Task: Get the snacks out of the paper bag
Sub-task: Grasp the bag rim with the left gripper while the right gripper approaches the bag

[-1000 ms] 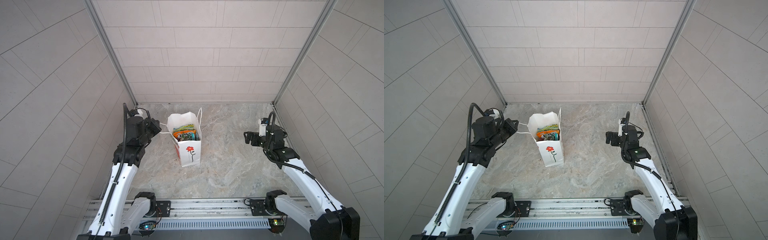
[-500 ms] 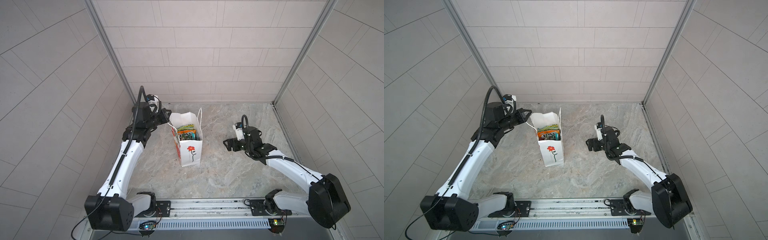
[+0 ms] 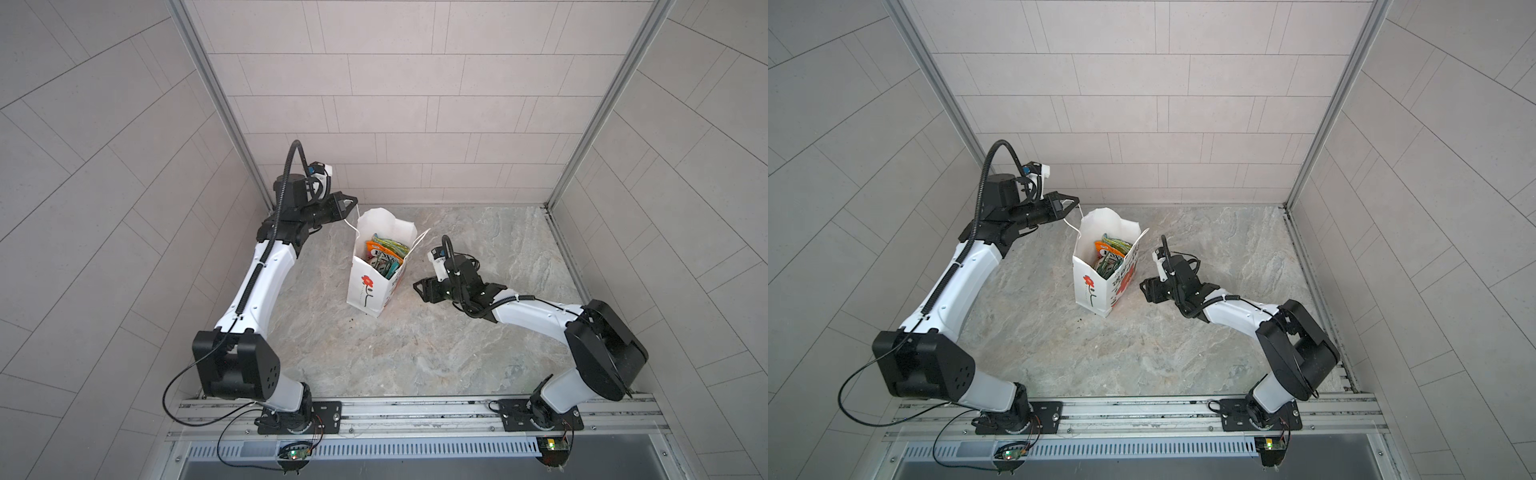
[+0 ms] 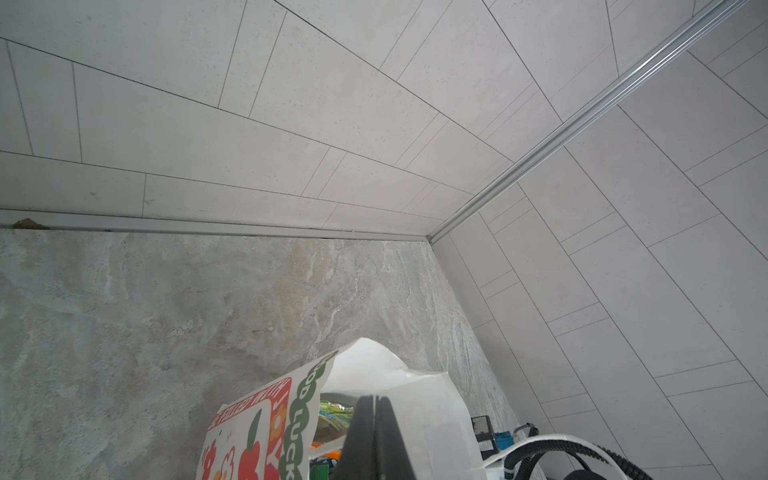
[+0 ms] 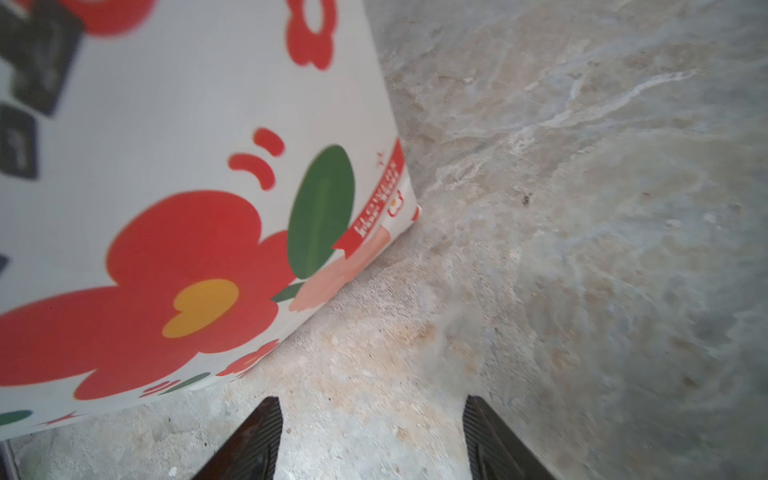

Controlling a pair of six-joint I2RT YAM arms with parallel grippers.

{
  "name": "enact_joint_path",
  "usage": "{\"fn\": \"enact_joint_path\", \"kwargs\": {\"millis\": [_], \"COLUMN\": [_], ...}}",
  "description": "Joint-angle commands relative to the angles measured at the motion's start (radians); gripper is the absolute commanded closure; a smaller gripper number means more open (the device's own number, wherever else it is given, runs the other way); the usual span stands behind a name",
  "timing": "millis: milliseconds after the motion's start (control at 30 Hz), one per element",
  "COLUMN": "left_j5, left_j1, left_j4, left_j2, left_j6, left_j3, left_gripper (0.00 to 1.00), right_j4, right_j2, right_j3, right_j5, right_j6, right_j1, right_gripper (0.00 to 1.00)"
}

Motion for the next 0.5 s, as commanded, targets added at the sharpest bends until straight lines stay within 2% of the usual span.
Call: {"fn": "enact_joint_path", "kwargs": {"millis": [0, 200, 467], "left_j5": [0.051, 0.041, 0.054], "left_j1": [-0.017, -0.051, -0.059], "left_j4": [0.076, 0.061, -0.037], "left_j2": [0.007, 0.051, 0.162], "left_j6": [-0.001, 0.012, 0.051], "left_j3": [0.094, 0.147, 0.326], "left_gripper": [1.0, 1.0, 1.0], "right_j4": [0.105, 0.291, 0.546], "right_j2": [0.053, 0.17, 0.376], "right_j3": [0.032, 0.035, 0.087], "right_j5": [0.033, 0.055, 0.06], "right_j6": [0.059, 0.151, 0.246], "right_j1": [0.024, 0.038, 0.047], "right_gripper": [0.3, 0.32, 0.34]}}
